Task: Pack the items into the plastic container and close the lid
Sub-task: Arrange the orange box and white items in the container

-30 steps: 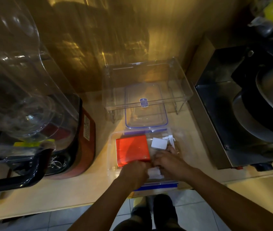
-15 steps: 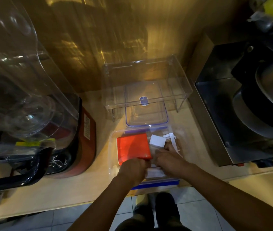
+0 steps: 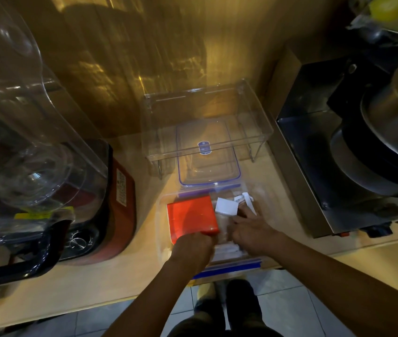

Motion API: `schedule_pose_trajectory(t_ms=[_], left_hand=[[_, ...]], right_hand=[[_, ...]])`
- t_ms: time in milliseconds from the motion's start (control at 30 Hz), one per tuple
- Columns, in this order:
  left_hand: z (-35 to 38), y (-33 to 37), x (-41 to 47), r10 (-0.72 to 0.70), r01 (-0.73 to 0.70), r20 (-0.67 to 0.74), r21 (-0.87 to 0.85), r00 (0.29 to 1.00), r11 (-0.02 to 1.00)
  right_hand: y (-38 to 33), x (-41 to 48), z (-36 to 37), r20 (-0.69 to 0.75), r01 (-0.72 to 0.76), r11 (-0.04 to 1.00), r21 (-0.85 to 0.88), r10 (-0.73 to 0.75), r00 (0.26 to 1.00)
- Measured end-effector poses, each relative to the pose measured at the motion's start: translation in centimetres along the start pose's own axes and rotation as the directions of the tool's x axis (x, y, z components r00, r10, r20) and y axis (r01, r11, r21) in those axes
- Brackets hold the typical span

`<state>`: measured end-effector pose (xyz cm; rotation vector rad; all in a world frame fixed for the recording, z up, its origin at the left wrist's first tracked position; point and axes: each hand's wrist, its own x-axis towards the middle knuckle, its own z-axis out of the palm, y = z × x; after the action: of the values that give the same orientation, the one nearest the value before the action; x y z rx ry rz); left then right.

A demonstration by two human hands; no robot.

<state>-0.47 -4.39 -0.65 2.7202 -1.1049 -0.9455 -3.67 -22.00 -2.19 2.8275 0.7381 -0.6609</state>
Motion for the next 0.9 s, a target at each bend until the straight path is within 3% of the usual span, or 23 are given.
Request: schedule_pose_trajectory(t_ms=[100, 167, 300, 367, 433, 633, 667, 767, 833, 900], left_hand=[[0.0, 0.1, 0.3, 0.051, -0.051, 0.001, -0.070, 0.999, 0.996], [0.0, 0.1, 0.2, 0.030, -0.030, -0.002, -0.043, 1.000, 0.999], [0.0, -0.2, -0.5, -0.088, 0.088, -0.011, 0.045, 0.996, 0.995], [0.2, -0.4, -0.8, -0.129, 0.130, -0.026, 0.039, 0.991, 0.991], [0.2, -0.5, -0.9, -0.145, 0.146, -0.038, 0.028, 0.989, 0.989], [0.0, -0.8, -0.7, 0.036, -0.037, -0.005, -0.095, 0.999, 0.995], [-0.1, -0.8, -0.8, 0.043, -0.042, 0.001, -0.155, 0.999, 0.987], [-0.2, -1.0, -1.2, -0.003, 0.019, 0.045, -0.346, 0.999, 0.938], [-0.1, -1.1, -1.7, -0.066, 0.104, 0.104, -0.413, 0.992, 0.905], [-0.3, -0.8, -2.5, -0.111, 0.128, 0.070, -0.363, 0.991, 0.923]], right_hand=[[-0.5, 0.4, -0.4, -0.008, -0.056, 0.984, 0.171, 0.058, 0.998], [-0.4, 0.1, -0.6, -0.007, -0.089, 0.979, 0.184, 0.092, 0.996], [1.0, -1.2, -0.3, 0.061, -0.076, 0.997, 0.021, 0.074, 0.995], [0.9, -1.4, -0.1, 0.043, -0.024, 0.997, -0.080, 0.027, 0.999], [0.4, -0.9, -0.8, -0.011, -0.063, 0.986, -0.152, 0.062, 0.998], [-0.5, 0.2, -0.5, 0.008, -0.120, 0.954, 0.275, 0.123, 0.992], [-0.5, -0.2, -0.9, 0.000, -0.119, 0.916, 0.382, 0.128, 0.992], [0.2, -1.1, -2.2, 0.131, -0.234, 0.664, 0.710, 0.202, 0.971], [0.5, -1.7, -2.8, 0.205, -0.291, 0.543, 0.787, 0.215, 0.955], [0.6, -2.1, -3.2, 0.344, -0.390, 0.531, 0.752, 0.188, 0.920]])
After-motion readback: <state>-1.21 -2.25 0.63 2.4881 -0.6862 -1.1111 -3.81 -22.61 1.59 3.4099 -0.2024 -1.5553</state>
